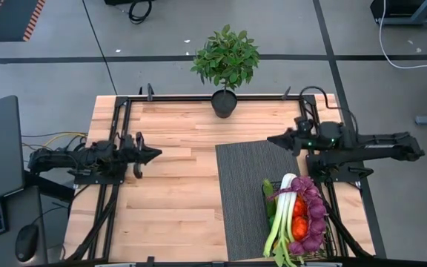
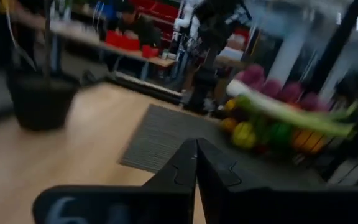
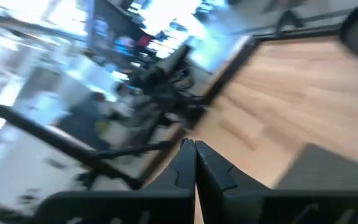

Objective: Build produce basket
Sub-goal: Return to home position

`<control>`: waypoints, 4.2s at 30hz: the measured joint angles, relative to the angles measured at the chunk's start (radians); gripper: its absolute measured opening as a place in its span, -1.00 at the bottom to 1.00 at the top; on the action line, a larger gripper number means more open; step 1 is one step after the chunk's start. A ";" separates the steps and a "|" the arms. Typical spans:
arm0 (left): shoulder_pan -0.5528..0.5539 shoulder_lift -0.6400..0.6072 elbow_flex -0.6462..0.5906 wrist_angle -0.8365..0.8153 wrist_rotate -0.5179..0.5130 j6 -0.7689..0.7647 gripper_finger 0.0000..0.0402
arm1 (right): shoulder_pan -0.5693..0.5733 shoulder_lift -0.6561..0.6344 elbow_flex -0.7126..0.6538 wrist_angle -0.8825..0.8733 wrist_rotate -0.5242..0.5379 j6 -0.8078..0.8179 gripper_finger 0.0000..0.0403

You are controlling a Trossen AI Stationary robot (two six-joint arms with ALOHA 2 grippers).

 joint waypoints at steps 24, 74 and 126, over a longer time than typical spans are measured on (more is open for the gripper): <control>0.000 0.009 -0.001 0.011 -0.004 0.281 -0.87 | -0.031 -0.125 -0.430 0.315 -0.209 -0.335 -0.96; 0.000 0.008 -0.002 0.014 -0.004 0.281 -0.83 | -0.032 -0.125 -0.430 0.339 -0.184 -0.444 -0.93; 0.000 0.008 -0.002 0.013 -0.004 0.281 -0.88 | -0.032 -0.125 -0.430 0.340 -0.184 -0.444 -0.92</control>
